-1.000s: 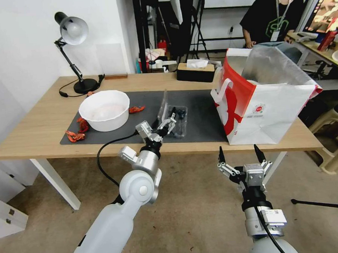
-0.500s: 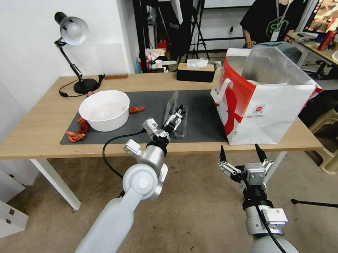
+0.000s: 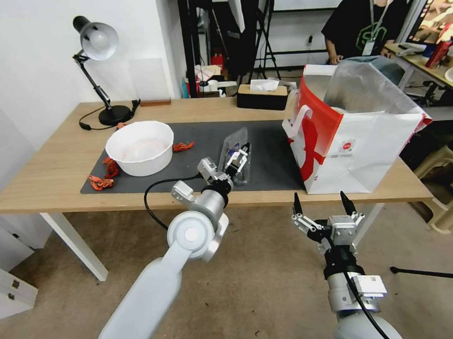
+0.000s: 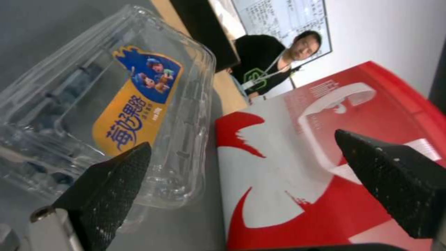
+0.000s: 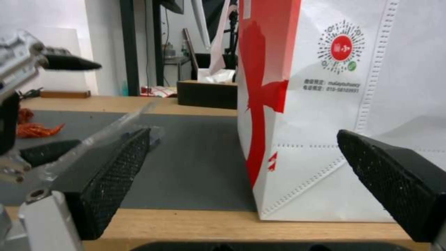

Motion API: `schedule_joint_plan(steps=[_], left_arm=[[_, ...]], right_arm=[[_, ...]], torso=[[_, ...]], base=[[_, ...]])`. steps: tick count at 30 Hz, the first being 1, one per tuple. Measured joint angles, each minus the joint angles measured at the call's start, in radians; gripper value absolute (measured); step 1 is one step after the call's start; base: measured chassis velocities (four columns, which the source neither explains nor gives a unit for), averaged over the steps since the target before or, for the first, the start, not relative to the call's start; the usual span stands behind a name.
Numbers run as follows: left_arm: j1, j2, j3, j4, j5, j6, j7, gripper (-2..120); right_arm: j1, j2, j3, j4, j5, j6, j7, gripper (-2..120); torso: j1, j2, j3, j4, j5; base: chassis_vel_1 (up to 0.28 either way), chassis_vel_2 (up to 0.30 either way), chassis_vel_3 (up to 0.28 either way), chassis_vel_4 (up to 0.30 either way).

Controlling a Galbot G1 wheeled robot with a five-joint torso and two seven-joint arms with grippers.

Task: Close the takeout container lid, then place the container into the takeout bag.

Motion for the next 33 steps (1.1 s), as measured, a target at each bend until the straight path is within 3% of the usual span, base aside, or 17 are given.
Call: schedule_joint_plan(steps=[13,26,28,33], left_arm=[[-0.035,-0.003,0.033,0.035,0.004,0.028,-0.071,91],[-0.035,0.001,0.033,0.041,0.020,0.029,-0.105,48],[-0.033,0.002,0.033,0.041,0.024,0.029,-0.120,36],[-0.032,0.002,0.033,0.040,0.032,0.040,-0.144,21]], right_arm=[[0.123,-0.043,-0.012,0.001,0.291,-0.093,0.004,100],[0.297,-0.096,-0.042,-0.055,0.637,-0.182,0.037,100],[0.362,-0.104,-0.058,-0.077,0.735,-0.204,0.053,100],[0.448,-0.108,-0.077,-0.116,0.822,-0.222,0.074,100]], torso=[[0.000,0.000,0.000,0.0001,-0.0001],[0.000,0.000,0.000,0.0000,-0.0001],[0.000,0.000,0.000,0.0000,-0.0001],[0.000,0.000,0.000,0.0002,0.0000]], base=[[0.000,0.000,0.000,0.000],[0.000,0.000,0.000,0.000],[0.000,0.000,0.000,0.000],[0.000,0.000,0.000,0.000]])
